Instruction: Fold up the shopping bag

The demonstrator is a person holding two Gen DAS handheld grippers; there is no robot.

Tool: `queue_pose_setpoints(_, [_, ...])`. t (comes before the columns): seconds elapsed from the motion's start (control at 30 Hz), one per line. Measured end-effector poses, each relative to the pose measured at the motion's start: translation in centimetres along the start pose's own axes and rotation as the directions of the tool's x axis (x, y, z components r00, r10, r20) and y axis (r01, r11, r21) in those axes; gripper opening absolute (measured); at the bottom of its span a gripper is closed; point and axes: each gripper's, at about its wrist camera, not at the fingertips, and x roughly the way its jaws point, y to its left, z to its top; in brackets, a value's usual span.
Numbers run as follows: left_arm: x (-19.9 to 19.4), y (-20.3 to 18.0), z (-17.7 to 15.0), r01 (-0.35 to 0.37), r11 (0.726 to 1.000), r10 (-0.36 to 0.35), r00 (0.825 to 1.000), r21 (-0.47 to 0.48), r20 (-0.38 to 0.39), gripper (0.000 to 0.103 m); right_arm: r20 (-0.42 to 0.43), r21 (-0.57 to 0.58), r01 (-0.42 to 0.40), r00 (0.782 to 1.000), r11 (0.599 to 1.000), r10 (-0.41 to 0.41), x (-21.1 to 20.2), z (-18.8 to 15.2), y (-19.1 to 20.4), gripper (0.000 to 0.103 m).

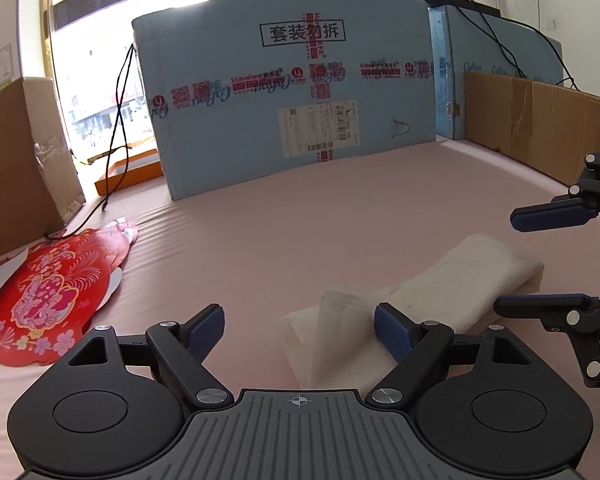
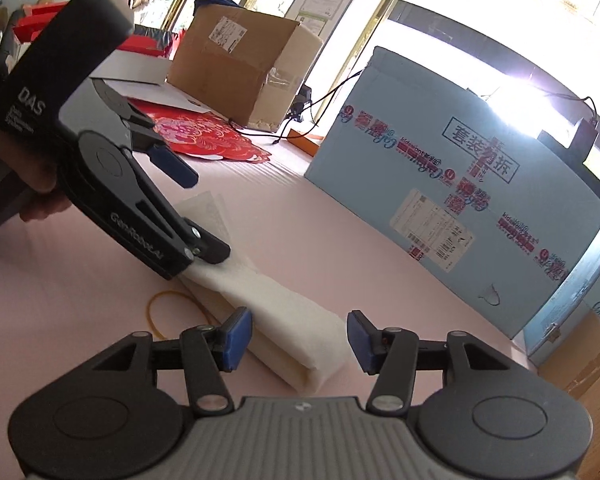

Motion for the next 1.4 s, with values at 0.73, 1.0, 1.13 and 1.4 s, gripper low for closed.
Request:
queue_pose_setpoints(0.73, [-1.4, -1.1, 0.8, 0.009, 1.000, -0.011, 0.997, 0.019, 0.080, 0.084, -0.011, 0.019, 0.042, 0.999, 0.999, -0.042, 1.7, -0.3, 1.4, 0.021])
queue_pose_setpoints(1.0, [-1.8, 0.1, 1.0, 0.005, 0.999, 0.001, 0.993, -0.049, 0.121, 0.084, 0.111, -0.016, 0.005, 0.994, 1.000, -0.003, -0.5, -0.8, 1.6, 0.010])
queue_pose_setpoints(1.13, [-1.9, 0.3, 0.6, -0.008, 0.999, 0.013, 0.995, -0.050, 0.099, 0.084, 0.132, -0.120, -0.010, 0.991, 0.993, 0.026, -0.9, -1.4, 2.6, 0.009])
queue_pose_setpoints(1.4, [-0.6, 0.2, -0.4, -0.007, 1.000, 0.007, 1.000, -0.003, -0.015, 0.084, 0.107, -0.289, -0.062, 0.990, 0.955, 0.097, -1.1, -2.6, 3.5, 0.011])
